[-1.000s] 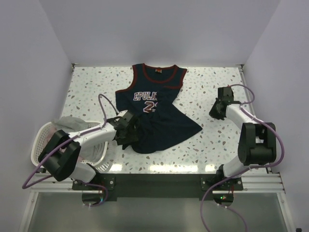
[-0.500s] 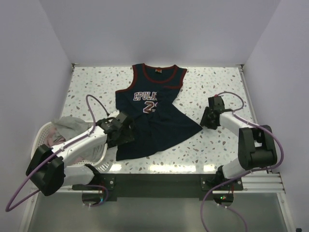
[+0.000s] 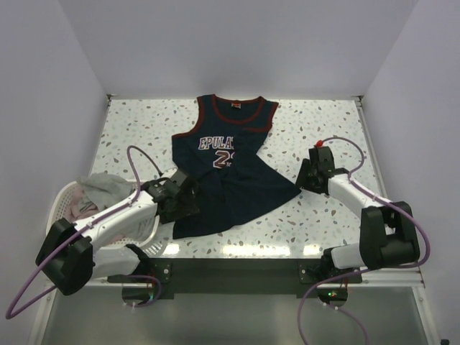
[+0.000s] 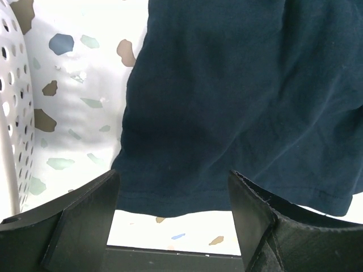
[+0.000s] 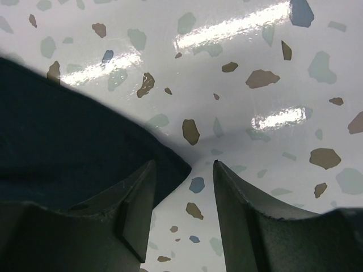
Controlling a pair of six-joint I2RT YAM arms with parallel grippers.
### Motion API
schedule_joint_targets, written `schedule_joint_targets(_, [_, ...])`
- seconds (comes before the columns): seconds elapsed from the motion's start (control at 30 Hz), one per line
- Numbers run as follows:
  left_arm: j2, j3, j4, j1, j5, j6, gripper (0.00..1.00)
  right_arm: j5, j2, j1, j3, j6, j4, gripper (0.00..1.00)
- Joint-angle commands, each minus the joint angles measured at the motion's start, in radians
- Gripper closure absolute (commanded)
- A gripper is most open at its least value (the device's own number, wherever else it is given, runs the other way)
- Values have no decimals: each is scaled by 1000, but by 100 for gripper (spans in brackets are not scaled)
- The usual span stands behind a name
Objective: Fold and stack the tank tops
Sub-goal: Flatten the tank top out
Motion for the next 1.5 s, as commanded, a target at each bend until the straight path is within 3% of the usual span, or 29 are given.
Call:
schedule_joint_targets(0.0, [-28,-9,18,-2,14,-15,19,6,-13,16,-17,-7,30,51])
schedule_joint_targets(0.43, [-49,-26,24,-2,27,-24,19,34,148,69,28,1,39,55])
schedule_joint_targets(0.5, [-45,-26,23,-2,29,-22,19,40,162,69,34,3,36,61])
schedule_joint_targets(0.6, [-43,-29,24,-2,34,-21,19,44,156,69,49,0,15,87])
schedule_joint_targets(0.63, [-45,-31,29,0,37,-22,19,49,148,67,57,0,7,100])
schedule_joint_targets(0.83, [-43,-71,73,-2,82,-9,23,198,99,40,183,-11,-128,100])
schedule_joint_targets(0.97, [-49,-100,101,-3,106,5,28,137,119,-48,278,-14,-169,100])
schedule_joint_targets(1.2, [-71,-144,163,-31,176,14,38,137,171,-69,355,-16,-183,100])
schedule_joint_targets(1.47, [-34,-181,234,-235,182,-119,38,109,168,-71,327,-11,-159,100])
